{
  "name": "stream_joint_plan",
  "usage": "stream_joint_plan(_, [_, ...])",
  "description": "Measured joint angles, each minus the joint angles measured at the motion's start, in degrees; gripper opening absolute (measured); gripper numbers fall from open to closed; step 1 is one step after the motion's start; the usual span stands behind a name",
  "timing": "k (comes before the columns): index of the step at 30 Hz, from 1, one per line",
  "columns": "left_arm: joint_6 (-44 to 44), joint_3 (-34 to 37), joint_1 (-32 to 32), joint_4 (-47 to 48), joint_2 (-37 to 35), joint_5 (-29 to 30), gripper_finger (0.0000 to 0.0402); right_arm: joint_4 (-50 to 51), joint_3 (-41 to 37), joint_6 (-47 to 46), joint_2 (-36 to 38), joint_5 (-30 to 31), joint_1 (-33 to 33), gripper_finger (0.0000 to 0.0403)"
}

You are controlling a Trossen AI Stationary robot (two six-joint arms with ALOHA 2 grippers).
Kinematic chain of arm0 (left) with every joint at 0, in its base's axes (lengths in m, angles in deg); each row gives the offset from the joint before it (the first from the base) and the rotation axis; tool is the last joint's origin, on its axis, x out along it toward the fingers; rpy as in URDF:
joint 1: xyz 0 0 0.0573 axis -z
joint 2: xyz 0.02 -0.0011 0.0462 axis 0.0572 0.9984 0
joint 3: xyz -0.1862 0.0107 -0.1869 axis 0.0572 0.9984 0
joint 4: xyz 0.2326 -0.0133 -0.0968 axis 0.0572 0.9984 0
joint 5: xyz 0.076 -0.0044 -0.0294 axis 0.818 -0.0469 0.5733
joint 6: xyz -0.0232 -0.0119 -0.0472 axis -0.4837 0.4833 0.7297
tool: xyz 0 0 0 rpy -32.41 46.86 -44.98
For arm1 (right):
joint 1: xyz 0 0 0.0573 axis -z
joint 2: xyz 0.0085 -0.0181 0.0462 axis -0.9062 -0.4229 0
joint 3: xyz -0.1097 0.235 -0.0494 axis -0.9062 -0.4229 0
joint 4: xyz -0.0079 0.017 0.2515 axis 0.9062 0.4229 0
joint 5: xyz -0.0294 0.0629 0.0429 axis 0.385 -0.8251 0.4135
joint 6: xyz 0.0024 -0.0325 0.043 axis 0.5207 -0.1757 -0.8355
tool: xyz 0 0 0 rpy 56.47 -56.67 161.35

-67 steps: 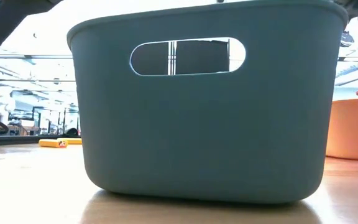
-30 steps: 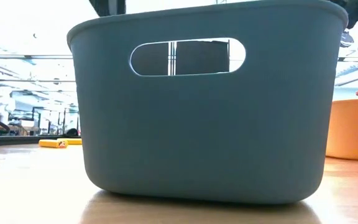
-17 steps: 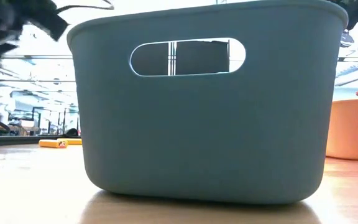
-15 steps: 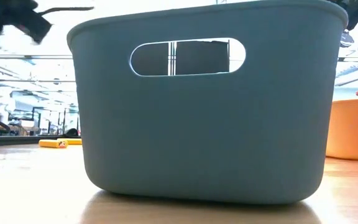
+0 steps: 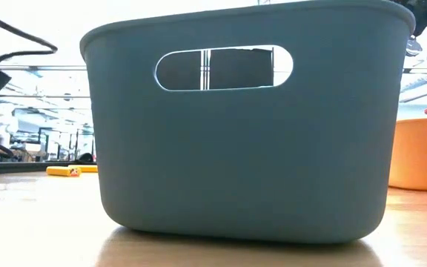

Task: Sort blocks
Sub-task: Put the orange block into the orange bin

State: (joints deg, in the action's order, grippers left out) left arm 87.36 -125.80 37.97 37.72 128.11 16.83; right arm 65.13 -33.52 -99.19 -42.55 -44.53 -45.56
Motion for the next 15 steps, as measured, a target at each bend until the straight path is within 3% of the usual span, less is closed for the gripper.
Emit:
stream_joint_plan(9, [0.05,3.80,1.27,-8.32,0.08,-0.82,0.0319,-0.37,0.00,0.00,0.00,0.04,0.00,0.0157])
stream_joint_plan(15, [-0.07,4.05,1.27,-8.00,0.08,-0.63,0.0284,-0.81,0.00,0.00,-0.01,0.04,0.00,0.0157])
